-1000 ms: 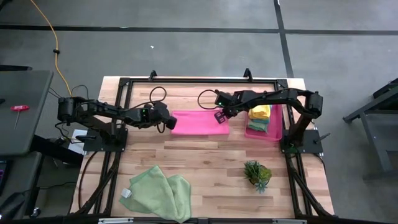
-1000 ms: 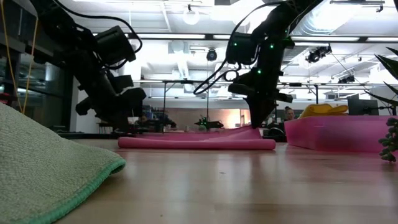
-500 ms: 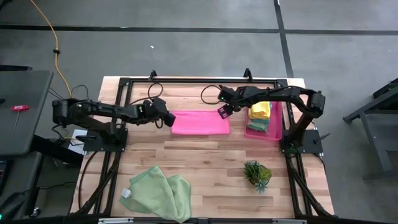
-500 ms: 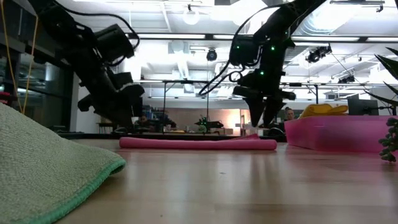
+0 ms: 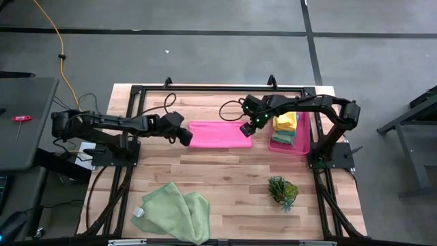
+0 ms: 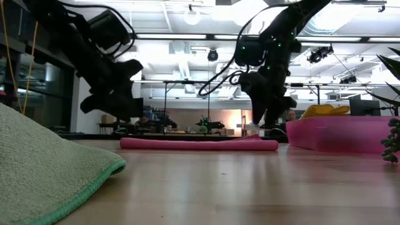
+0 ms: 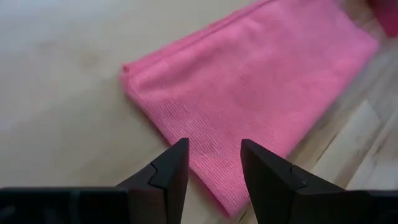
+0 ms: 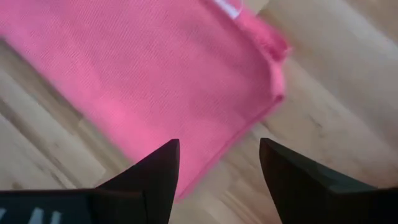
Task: Fold microfiber towels
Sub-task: Fold the pink microfiber cloth
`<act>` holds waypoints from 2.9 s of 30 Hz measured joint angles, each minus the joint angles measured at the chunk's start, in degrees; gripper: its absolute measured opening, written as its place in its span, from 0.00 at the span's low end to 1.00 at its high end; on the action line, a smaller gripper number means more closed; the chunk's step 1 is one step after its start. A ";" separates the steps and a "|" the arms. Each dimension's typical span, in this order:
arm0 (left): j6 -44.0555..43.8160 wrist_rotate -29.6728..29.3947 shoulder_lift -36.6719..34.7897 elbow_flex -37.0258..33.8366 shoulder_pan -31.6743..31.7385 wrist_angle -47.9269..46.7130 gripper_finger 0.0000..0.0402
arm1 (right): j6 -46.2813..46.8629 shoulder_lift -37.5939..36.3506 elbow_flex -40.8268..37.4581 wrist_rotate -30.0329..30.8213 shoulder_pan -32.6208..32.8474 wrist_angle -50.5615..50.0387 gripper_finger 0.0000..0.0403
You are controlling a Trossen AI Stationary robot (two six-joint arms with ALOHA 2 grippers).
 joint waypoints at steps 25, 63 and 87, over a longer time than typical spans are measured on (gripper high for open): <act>42.44 -9.86 7.01 0.00 -17.61 2.23 0.33 | -21.51 -3.41 -2.70 7.82 16.94 3.46 0.53; 41.48 -9.97 14.60 0.07 -17.91 3.58 0.01 | -34.59 2.11 -2.78 9.21 18.16 3.27 0.53; 40.72 -9.43 14.60 0.04 -17.87 3.51 0.00 | -31.76 6.93 -2.59 15.21 19.99 1.28 0.27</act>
